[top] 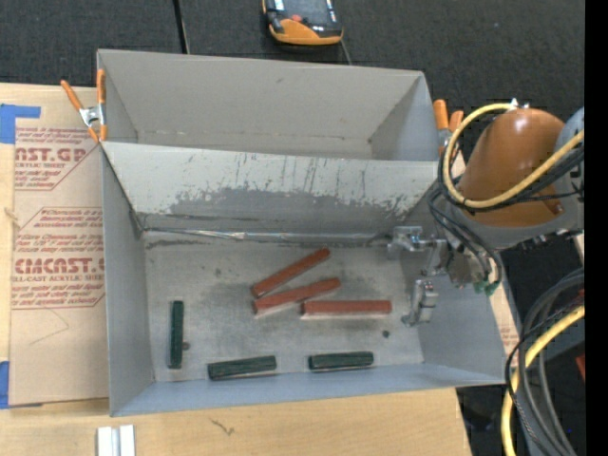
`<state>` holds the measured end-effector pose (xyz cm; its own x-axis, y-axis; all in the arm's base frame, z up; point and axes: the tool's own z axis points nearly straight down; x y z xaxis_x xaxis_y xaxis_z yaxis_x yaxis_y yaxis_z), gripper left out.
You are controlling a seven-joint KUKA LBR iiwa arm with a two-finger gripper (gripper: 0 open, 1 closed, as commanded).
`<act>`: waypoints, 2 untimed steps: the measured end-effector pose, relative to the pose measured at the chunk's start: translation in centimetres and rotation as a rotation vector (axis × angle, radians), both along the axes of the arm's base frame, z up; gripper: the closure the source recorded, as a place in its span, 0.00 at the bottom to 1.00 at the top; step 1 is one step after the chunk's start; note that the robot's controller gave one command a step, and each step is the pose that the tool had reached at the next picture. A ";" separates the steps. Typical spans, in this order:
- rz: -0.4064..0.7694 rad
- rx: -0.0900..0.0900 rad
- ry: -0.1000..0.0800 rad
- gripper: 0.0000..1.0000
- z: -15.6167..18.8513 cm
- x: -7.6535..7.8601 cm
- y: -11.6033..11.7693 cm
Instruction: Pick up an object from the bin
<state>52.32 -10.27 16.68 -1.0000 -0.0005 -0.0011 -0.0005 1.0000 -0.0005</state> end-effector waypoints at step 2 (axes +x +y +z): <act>-0.053 0.000 -0.006 0.00 -1.5 0.5 -0.3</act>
Offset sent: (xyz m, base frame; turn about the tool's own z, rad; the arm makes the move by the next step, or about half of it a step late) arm 0.0126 -0.0096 -0.0553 0.1635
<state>52.87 -10.55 15.19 -0.9986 0.0524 -0.0069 0.0524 0.9986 0.0000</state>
